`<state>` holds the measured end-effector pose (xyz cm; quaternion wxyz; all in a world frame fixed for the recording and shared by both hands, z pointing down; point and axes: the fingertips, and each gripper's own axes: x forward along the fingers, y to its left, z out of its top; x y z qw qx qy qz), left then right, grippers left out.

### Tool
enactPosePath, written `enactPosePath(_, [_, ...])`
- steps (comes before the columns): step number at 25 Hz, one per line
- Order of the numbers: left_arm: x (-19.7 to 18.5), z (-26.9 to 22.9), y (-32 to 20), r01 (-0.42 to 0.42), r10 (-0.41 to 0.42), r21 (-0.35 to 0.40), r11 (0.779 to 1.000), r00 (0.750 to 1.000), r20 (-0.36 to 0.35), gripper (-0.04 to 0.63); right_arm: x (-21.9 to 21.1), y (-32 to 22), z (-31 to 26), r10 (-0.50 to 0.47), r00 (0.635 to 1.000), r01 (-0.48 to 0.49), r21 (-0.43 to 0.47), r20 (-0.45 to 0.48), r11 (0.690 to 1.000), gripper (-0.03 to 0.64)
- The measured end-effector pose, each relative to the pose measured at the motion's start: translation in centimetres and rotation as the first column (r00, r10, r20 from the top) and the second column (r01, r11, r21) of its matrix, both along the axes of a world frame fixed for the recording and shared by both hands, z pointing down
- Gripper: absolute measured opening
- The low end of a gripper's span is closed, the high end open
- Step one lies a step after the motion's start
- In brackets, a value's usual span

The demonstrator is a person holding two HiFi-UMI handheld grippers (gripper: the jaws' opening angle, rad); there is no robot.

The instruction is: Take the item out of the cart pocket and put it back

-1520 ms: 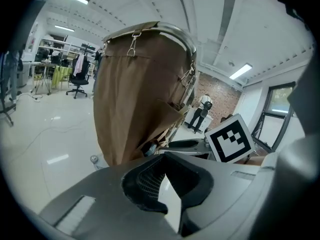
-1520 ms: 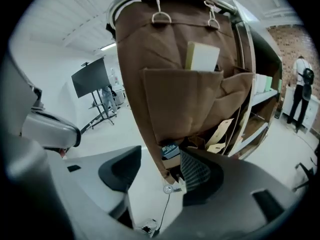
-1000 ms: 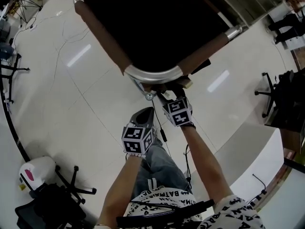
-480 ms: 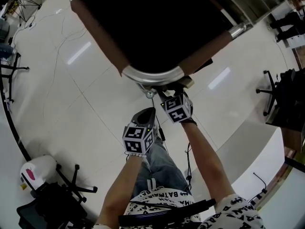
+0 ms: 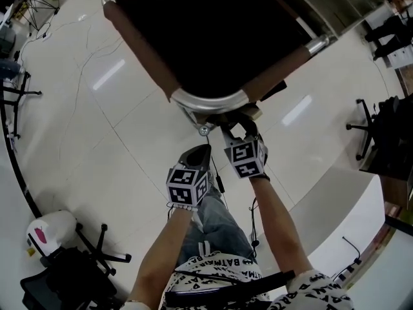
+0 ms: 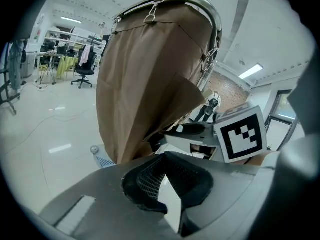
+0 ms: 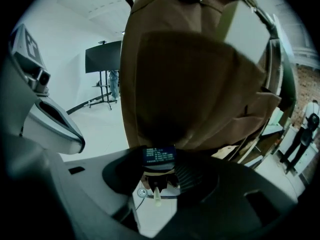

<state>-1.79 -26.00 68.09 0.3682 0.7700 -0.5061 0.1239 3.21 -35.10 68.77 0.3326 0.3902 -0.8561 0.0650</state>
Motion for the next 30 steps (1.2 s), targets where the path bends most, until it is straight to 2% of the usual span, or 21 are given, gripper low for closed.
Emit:
enactPosePath(8, [-1.2, -3.0, 2.2, -0.012, 0.011, 0.03, 0.999, 1.0, 0.019, 0.0, 2.1, 2.8, -6.4, 0.136, 0.982, -0.142, 0.038, 0.129, 0.989, 0.195])
enactPosePath(14, [-3.0, -6.5, 6.2, -0.003, 0.001, 0.076, 0.997, 1.0, 0.022, 0.0, 3.4, 7.4, -10.3, 0.21, 0.96, -0.22, 0.037, 0.184, 0.975, 0.195])
enactPosePath(23, [-5.9, -13.3, 15.8, -0.006, 0.005, 0.192, 0.981, 1.0, 0.007, 0.0, 2.0, 17.5, -17.9, 0.234, 0.938, -0.266, 0.098, 0.255, 0.959, 0.193])
enactPosePath(27, [-7.1, -16.8, 20.8, -0.011, 0.012, 0.251, 0.968, 1.0, 0.0, 0.0, 1.1, 23.1, -21.1, 0.223, 0.942, -0.265, 0.151, 0.252, 0.952, 0.193])
enactPosePath(30, [-7.8, -18.7, 24.8, -0.013, 0.016, 0.271, 0.962, 1.0, -0.007, 0.0, 0.2, 27.8, -22.1, 0.214, 0.946, -0.256, 0.154, 0.244, 0.954, 0.192])
